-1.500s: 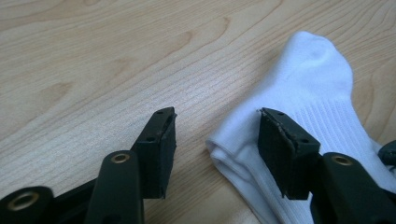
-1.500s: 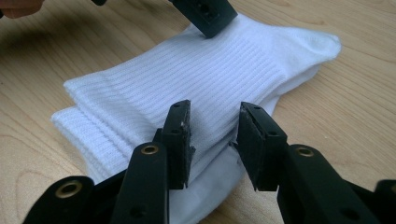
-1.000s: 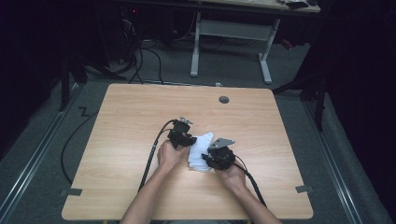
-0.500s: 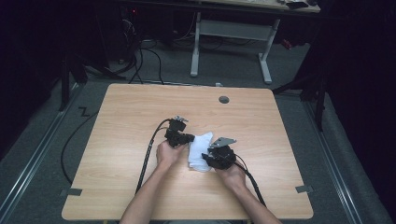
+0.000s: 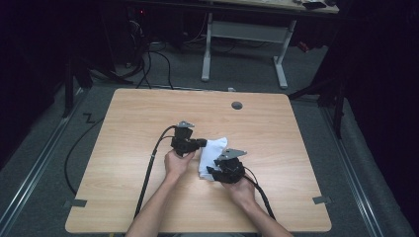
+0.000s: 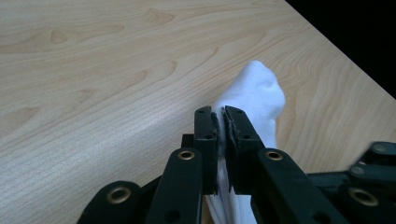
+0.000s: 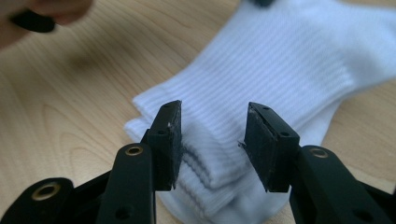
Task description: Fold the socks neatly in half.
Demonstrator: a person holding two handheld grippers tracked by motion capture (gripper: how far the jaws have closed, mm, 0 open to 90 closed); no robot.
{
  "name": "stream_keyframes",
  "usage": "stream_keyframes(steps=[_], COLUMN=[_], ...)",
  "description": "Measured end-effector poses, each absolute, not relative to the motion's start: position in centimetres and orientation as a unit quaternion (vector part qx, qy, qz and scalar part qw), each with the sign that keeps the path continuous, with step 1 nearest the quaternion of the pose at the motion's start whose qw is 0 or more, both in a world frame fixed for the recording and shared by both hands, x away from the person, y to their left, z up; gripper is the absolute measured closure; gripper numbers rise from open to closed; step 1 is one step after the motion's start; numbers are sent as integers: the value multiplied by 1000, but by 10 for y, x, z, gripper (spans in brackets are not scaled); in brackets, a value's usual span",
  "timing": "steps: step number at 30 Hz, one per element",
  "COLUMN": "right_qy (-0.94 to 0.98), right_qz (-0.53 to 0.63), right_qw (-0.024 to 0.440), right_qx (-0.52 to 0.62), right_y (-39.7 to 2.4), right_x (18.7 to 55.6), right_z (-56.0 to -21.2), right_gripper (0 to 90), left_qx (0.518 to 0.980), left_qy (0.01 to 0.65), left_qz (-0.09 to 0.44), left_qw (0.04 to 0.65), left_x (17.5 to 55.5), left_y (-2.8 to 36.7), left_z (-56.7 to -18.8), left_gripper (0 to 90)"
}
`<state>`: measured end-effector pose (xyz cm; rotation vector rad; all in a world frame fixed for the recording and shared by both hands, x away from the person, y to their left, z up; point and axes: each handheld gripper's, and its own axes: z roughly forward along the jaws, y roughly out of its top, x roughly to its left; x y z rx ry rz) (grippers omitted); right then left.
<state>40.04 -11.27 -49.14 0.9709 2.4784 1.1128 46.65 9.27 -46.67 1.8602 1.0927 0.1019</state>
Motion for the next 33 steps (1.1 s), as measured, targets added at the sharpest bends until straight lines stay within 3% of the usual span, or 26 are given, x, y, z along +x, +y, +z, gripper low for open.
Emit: stream_keyframes(steps=[6, 19, 27, 33], right_qy=[845, 838, 832, 858], right_qz=[378, 378, 432, 392], right_qw=[141, 166, 173, 148], right_qx=[352, 358, 302, 299], right_y=[-113, -107, -118, -112], right_x=[413, 430, 395, 399], right_z=[-494, -496, -457, -476], right_gripper=[563, 580, 526, 511], left_qx=[765, 789, 781, 784], left_qy=[411, 376, 392, 387], left_qz=[53, 86, 100, 99], left_qw=[493, 479, 475, 476], left_x=[455, 440, 448, 446], left_y=[94, 94, 95, 96], left_z=[-451, -449, -457, -455], left_gripper=[845, 844, 845, 844])
